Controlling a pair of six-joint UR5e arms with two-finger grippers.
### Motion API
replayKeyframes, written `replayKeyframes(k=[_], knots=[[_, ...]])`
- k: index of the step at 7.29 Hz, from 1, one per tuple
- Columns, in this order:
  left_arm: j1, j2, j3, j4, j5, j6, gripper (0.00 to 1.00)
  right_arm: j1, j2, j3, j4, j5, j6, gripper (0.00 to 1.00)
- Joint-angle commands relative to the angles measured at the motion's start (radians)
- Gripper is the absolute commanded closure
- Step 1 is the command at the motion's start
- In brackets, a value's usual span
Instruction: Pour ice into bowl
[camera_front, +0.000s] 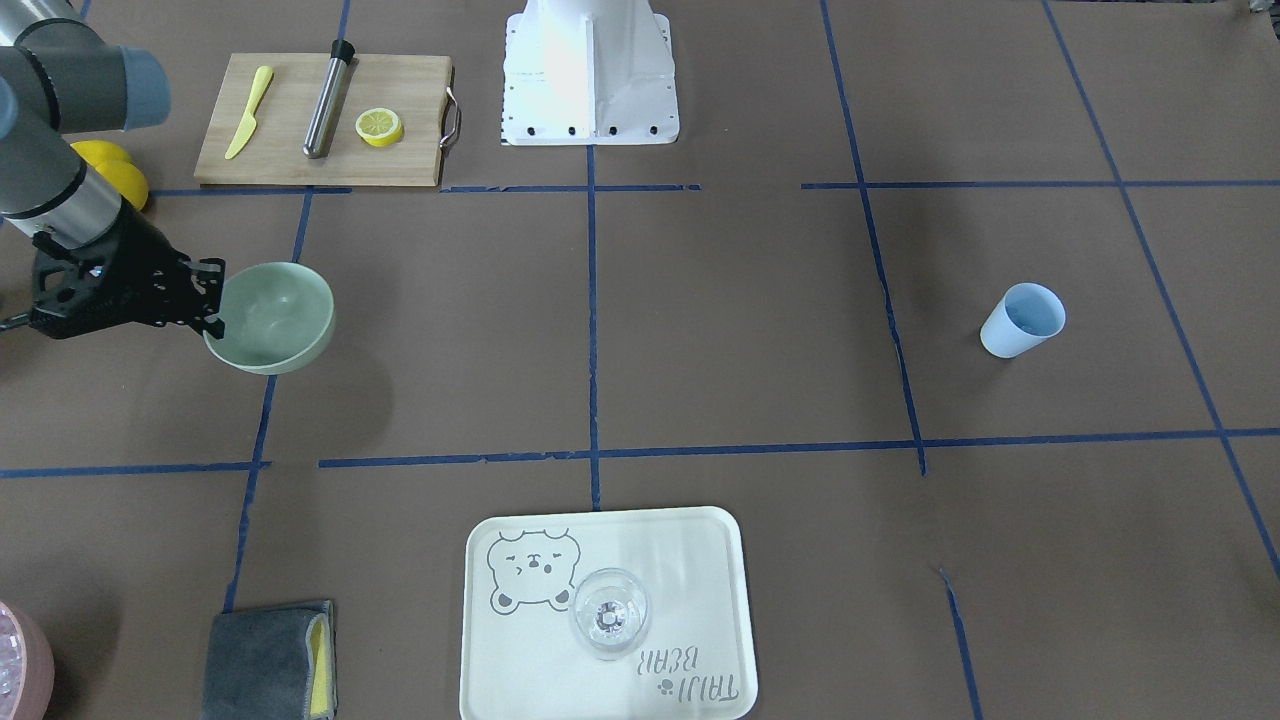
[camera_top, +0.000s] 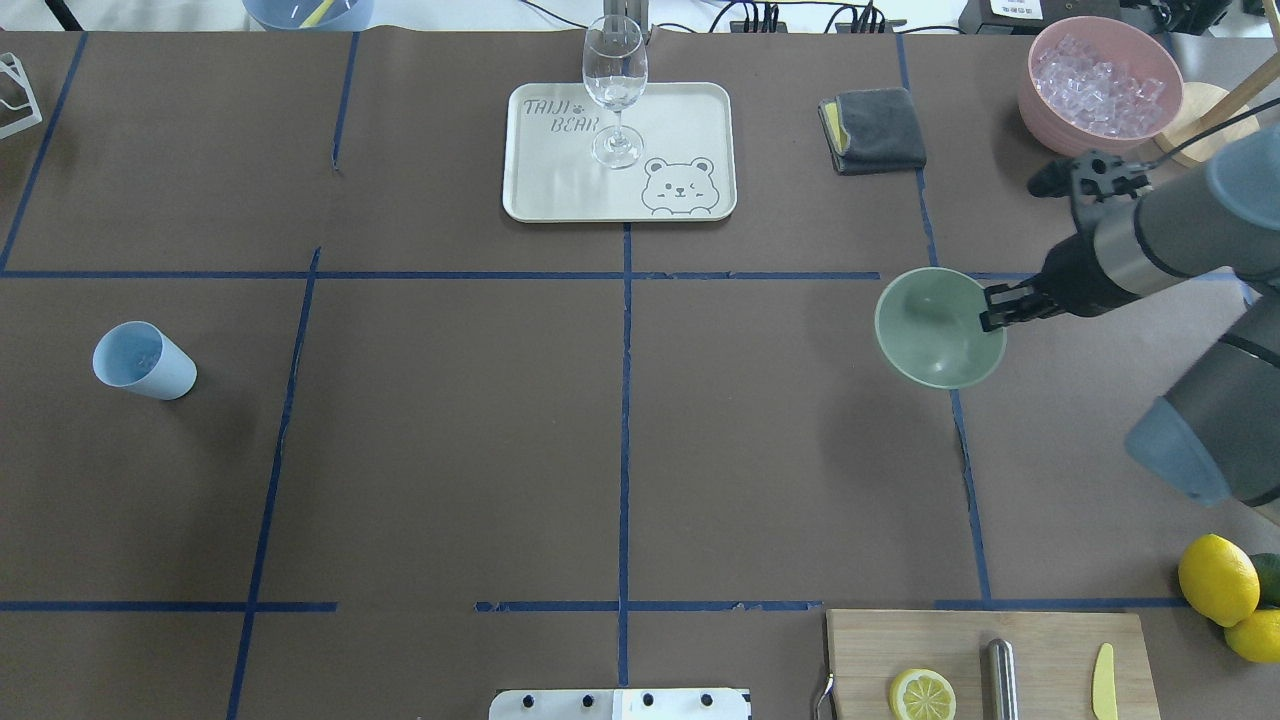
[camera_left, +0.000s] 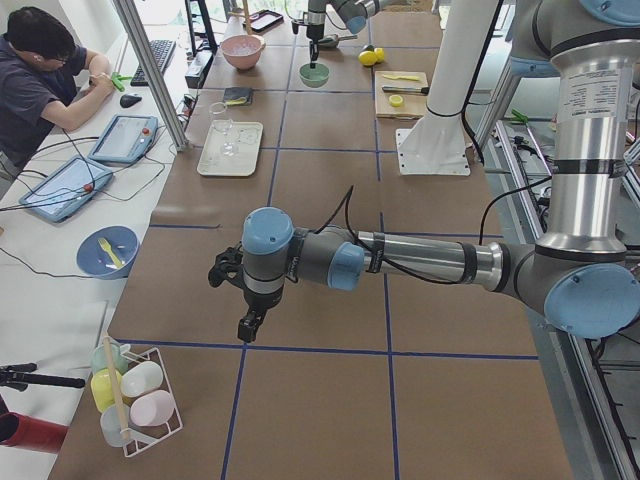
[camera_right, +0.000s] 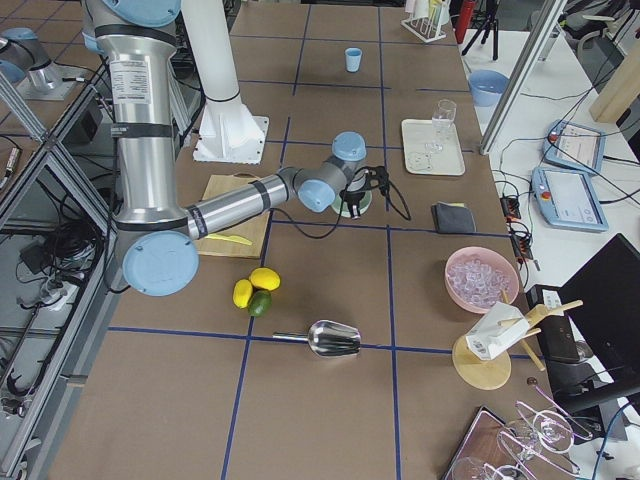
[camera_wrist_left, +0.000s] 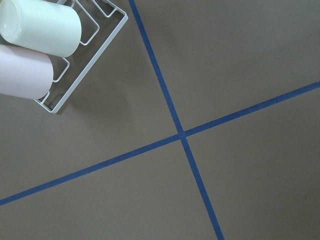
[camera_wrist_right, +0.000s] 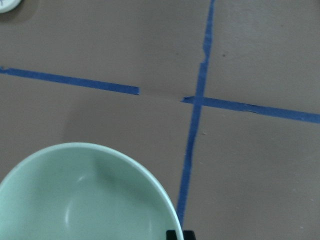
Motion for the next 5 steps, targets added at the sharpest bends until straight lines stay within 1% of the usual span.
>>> replayKeyframes(k=[1, 2, 3, 4, 5], knots=[[0.000, 0.000, 0.000, 0.000, 0.000, 0.000, 0.00, -0.123, 0.248, -0.010, -0.202, -0.037, 0.154, 1.00], [0.000, 0.000, -0.002, 0.000, -0.003, 0.000, 0.00, -0.197, 0.363, -0.037, -0.279, -0.123, 0.243, 1.00], [0.000, 0.002, -0.002, 0.000, -0.005, 0.000, 0.00, -0.251, 0.458, -0.101, -0.289, -0.193, 0.350, 1.00], [0.000, 0.002, -0.002, 0.000, -0.006, 0.000, 0.00, -0.294, 0.553, -0.196, -0.289, -0.226, 0.443, 1.00], [0.000, 0.002, -0.002, 0.000, -0.008, 0.000, 0.00, -0.334, 0.589, -0.252, -0.283, -0.250, 0.465, 1.00]])
